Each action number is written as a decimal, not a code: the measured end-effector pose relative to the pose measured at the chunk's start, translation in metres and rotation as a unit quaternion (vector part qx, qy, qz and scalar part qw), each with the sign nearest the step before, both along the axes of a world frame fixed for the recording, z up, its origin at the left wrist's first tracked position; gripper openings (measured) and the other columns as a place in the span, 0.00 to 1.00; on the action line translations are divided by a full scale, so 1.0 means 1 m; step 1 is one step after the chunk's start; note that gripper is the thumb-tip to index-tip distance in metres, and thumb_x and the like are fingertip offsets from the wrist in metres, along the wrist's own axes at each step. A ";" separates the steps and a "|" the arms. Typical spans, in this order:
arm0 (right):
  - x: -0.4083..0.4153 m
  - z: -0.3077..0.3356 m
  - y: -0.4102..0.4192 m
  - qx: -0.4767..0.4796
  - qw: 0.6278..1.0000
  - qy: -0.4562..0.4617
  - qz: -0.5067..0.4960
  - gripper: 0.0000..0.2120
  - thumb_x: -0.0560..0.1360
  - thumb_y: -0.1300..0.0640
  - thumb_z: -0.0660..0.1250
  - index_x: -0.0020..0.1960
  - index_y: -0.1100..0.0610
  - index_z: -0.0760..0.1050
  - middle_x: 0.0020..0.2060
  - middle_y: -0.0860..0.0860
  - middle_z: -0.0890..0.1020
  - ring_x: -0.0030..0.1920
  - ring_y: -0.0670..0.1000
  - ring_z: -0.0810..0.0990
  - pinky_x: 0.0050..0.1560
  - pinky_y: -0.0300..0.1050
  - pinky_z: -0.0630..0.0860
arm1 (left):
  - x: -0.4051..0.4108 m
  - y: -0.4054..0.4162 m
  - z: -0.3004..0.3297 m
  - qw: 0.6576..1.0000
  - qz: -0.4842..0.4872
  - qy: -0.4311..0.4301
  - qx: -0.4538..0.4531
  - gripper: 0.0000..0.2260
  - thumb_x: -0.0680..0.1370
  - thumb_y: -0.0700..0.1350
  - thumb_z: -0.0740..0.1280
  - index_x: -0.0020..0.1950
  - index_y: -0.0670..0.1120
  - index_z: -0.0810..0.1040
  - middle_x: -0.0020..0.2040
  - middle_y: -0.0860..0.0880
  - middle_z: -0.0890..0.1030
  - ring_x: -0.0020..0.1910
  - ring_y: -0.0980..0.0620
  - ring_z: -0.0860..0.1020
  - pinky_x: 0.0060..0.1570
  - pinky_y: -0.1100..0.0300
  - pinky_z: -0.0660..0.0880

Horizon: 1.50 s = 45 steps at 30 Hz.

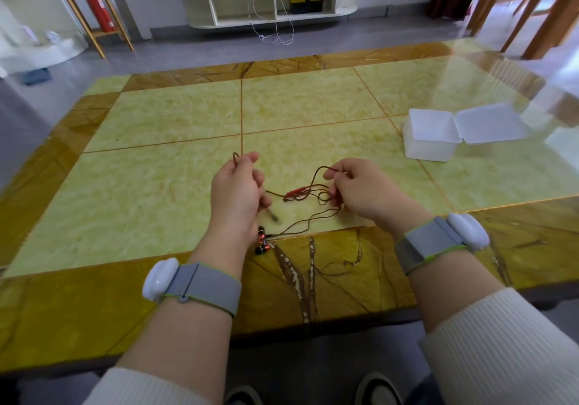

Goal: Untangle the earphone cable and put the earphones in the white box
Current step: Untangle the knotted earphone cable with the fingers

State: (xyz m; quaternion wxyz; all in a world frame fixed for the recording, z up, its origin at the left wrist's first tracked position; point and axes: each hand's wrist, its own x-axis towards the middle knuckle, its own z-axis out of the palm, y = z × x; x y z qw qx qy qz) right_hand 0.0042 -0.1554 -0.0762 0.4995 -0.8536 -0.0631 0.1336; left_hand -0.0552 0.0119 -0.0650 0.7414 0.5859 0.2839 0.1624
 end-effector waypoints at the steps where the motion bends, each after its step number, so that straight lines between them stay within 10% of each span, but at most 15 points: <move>1: 0.003 -0.003 -0.001 -0.013 1.000 -0.012 -0.016 0.13 0.81 0.61 0.56 0.47 0.52 0.78 0.38 0.51 0.81 0.39 0.54 0.82 0.43 0.48 0.80 | -0.001 0.001 -0.002 0.998 0.000 0.025 0.064 0.10 0.83 0.48 0.58 0.50 0.47 0.78 0.31 0.51 0.71 0.27 0.53 0.66 0.27 0.59 0.68; 8: 0.008 -0.006 -0.011 -0.117 0.989 -0.032 -0.086 0.15 0.78 0.60 0.57 0.54 0.50 0.80 0.47 0.50 0.82 0.47 0.54 0.81 0.51 0.47 0.78 | -0.003 0.013 -0.015 0.902 -0.034 0.177 0.393 0.19 0.83 0.55 0.52 0.46 0.47 0.78 0.40 0.49 0.79 0.38 0.50 0.76 0.40 0.53 0.74; 13: 0.008 -0.006 -0.014 -0.204 0.973 -0.019 -0.105 0.16 0.75 0.60 0.59 0.58 0.54 0.80 0.52 0.54 0.82 0.49 0.56 0.79 0.50 0.46 0.76 | -0.005 0.018 -0.017 0.851 -0.048 0.259 0.455 0.14 0.81 0.53 0.55 0.51 0.45 0.75 0.43 0.50 0.77 0.45 0.45 0.76 0.42 0.54 0.71; 17: 0.003 -0.001 -0.012 -0.256 0.964 -0.036 -0.068 0.24 0.74 0.61 0.60 0.69 0.55 0.72 0.65 0.56 0.74 0.60 0.60 0.76 0.57 0.50 0.75 | -0.006 0.018 -0.016 0.796 -0.061 0.316 0.512 0.22 0.78 0.54 0.59 0.66 0.42 0.71 0.63 0.43 0.73 0.62 0.40 0.71 0.58 0.45 0.68; 23: -0.004 0.009 -0.005 -0.199 0.961 -0.190 -0.012 0.27 0.74 0.65 0.58 0.71 0.49 0.70 0.69 0.49 0.71 0.68 0.54 0.70 0.65 0.50 0.71 | -0.007 0.013 -0.013 0.805 -0.025 0.256 0.534 0.33 0.77 0.52 0.62 0.78 0.42 0.55 0.79 0.42 0.56 0.77 0.42 0.55 0.72 0.43 0.57; 28: -0.011 0.003 0.006 -0.175 0.960 -0.189 0.108 0.23 0.77 0.63 0.59 0.69 0.48 0.73 0.69 0.50 0.75 0.69 0.51 0.72 0.66 0.44 0.68 | -0.007 0.000 -0.011 0.822 -0.089 0.069 0.558 0.23 0.79 0.44 0.62 0.75 0.46 0.66 0.71 0.48 0.71 0.70 0.48 0.68 0.68 0.52 0.67; 34: -0.005 -0.017 0.009 -0.234 0.947 -0.176 0.135 0.20 0.76 0.59 0.64 0.67 0.49 0.76 0.61 0.49 0.79 0.62 0.52 0.76 0.63 0.46 0.72 | -0.008 -0.007 -0.025 0.796 -0.251 0.120 0.537 0.21 0.81 0.44 0.61 0.74 0.53 0.68 0.71 0.53 0.73 0.69 0.51 0.71 0.67 0.55 0.68; 45: 0.000 -0.012 0.008 -0.159 0.973 -0.139 0.096 0.08 0.77 0.54 0.66 0.51 0.48 0.84 0.44 0.43 0.83 0.46 0.45 0.79 0.45 0.38 0.74 | -0.006 -0.004 -0.028 0.794 -0.236 0.114 0.548 0.13 0.78 0.48 0.66 0.62 0.51 0.79 0.60 0.52 0.79 0.61 0.51 0.75 0.62 0.54 0.72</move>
